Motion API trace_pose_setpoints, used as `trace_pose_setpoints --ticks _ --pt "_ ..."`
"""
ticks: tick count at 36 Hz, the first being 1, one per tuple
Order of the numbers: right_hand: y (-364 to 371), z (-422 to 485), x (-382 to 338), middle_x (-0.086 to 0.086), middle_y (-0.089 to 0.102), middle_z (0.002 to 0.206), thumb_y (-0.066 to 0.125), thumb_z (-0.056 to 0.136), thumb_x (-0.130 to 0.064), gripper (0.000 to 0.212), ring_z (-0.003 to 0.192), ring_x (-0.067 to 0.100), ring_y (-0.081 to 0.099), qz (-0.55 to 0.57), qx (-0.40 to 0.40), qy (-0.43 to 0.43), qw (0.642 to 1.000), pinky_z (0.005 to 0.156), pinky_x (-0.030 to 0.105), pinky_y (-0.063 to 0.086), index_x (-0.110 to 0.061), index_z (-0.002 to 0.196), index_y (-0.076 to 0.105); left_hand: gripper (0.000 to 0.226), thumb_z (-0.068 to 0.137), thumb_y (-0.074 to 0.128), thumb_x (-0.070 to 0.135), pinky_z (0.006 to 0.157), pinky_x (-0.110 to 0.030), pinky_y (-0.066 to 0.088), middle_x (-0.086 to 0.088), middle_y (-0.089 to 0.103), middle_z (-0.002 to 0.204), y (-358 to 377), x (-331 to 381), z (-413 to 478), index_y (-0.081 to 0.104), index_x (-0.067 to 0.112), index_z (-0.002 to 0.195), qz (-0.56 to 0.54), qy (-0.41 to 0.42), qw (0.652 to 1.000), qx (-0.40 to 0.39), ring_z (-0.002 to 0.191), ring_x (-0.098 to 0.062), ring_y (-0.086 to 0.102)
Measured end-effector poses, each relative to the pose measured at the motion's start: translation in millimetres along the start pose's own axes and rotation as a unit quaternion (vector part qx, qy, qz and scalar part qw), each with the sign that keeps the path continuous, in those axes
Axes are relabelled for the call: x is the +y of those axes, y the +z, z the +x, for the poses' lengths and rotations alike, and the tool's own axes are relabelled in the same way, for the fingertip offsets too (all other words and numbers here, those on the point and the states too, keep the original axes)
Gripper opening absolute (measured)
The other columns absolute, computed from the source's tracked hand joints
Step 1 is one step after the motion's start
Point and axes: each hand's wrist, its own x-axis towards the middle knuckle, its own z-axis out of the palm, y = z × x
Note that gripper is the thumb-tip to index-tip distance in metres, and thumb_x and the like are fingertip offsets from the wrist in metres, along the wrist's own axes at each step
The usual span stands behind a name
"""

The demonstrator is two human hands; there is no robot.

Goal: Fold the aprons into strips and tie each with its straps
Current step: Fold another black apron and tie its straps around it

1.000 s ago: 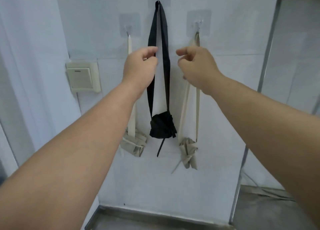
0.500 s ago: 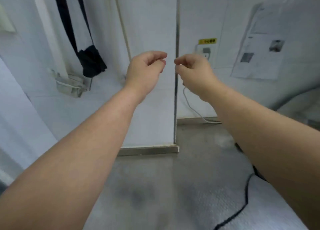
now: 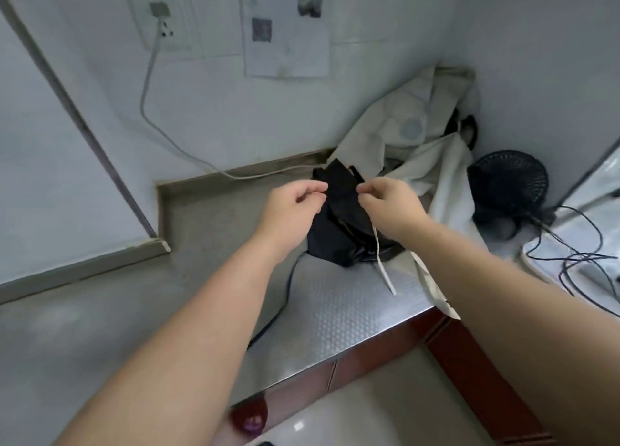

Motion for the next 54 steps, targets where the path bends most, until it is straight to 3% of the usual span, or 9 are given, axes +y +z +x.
trace_pose_setpoints --ticks 9,14,23,29,34,37,41,46,54 --pt "12.3 52.1 69.1 -0.005 0.06 0.094 0.047 0.091 -0.015 0.032 0.079 0.012 0.053 0.001 -0.005 0.08 0.997 0.071 0.016 0.035 -0.017 0.12 0.061 0.035 0.091 0.055 0.014 0.089 -0.018 0.038 0.005 0.058 0.117 50.6 -51.0 63.2 0.059 0.02 0.125 0.099 -0.066 0.99 -0.076 0.101 -0.005 0.054" --pt "34.0 91.5 87.0 0.001 0.061 0.116 0.046 0.094 -0.013 0.034 0.109 0.018 0.056 -0.011 -0.037 0.103 0.994 0.087 0.018 0.038 -0.014 0.126 0.057 0.046 0.089 0.059 0.023 0.094 -0.021 0.035 0.0 0.045 0.137 67.4 -91.5 111.3 0.049 0.026 0.135 0.197 -0.074 0.967 -0.144 0.119 -0.013 0.048" --pt "75.4 135.6 134.5 0.002 0.04 0.14 0.046 0.093 -0.015 0.044 0.129 0.02 0.04 -0.072 -0.091 0.127 0.985 0.101 0.021 0.029 -0.02 0.137 0.047 0.1 0.071 0.068 0.064 0.116 -0.047 0.021 -0.007 -0.031 0.152 103.1 -156.3 162.4 0.002 0.049 0.146 0.316 -0.202 0.9 -0.222 0.145 -0.036 -0.005" --pt "85.6 147.0 153.9 0.003 0.033 0.146 0.043 0.095 -0.011 0.048 0.134 0.018 0.033 -0.082 -0.125 0.135 0.98 0.1 0.014 0.02 -0.019 0.141 0.041 0.1 0.07 0.071 0.059 0.107 -0.036 0.032 -0.007 -0.016 0.155 133.6 -177.2 168.8 0.011 0.042 0.148 0.328 -0.176 0.901 -0.224 0.138 -0.033 0.025" --pt "80.1 155.3 162.1 0.005 0.026 0.152 0.038 0.095 -0.012 0.051 0.137 0.027 0.029 -0.13 -0.142 0.135 0.972 0.112 0.035 0.028 -0.027 0.144 0.037 0.05 0.088 0.055 0.013 0.091 -0.033 0.045 -0.009 0.03 0.137 144.2 -187.6 180.3 0.045 0.027 0.135 0.383 -0.15 0.877 -0.248 0.1 -0.028 0.052" --pt "75.9 161.6 164.2 0.005 0.019 0.154 0.04 0.096 -0.019 0.051 0.138 0.032 0.028 -0.17 -0.169 0.142 0.96 0.111 0.04 0.028 -0.036 0.144 0.034 0.043 0.088 0.048 0.004 0.091 -0.035 0.048 -0.008 0.052 0.126 137.0 -184.1 186.0 0.059 0.026 0.124 0.383 -0.118 0.885 -0.236 0.109 -0.028 0.055" --pt "77.4 165.1 172.0 0.005 0.019 0.152 0.037 0.095 -0.033 0.05 0.135 0.032 0.029 -0.23 -0.225 0.176 0.931 0.11 0.044 0.03 -0.038 0.144 0.031 0.03 0.092 0.047 0.011 0.072 -0.032 0.043 -0.007 0.053 0.117 112.4 -173.0 183.5 0.061 0.023 0.115 0.387 -0.097 0.911 -0.101 0.098 -0.027 0.055" --pt "76.2 156.5 176.1 0.007 0.03 0.144 0.044 0.089 -0.03 0.051 0.129 0.032 0.035 -0.267 -0.254 0.212 0.905 0.106 0.043 0.035 -0.032 0.14 0.038 0.025 0.09 0.047 0.005 0.086 -0.033 0.039 -0.012 0.05 0.116 69.0 -164.2 171.6 0.063 0.016 0.106 0.366 -0.069 0.923 0.1 0.105 -0.034 0.049" --pt "60.9 125.5 122.9 0.009 0.056 0.128 0.043 0.094 -0.023 0.039 0.115 0.029 0.052 -0.164 -0.152 0.016 0.974 0.093 0.032 0.041 -0.02 0.132 0.052 0.033 0.08 0.042 -0.014 0.071 -0.001 0.026 -0.008 0.057 0.107 44.0 -121.3 102.8 0.064 0.008 0.092 0.278 -0.033 0.945 0.17 0.087 -0.009 0.043"
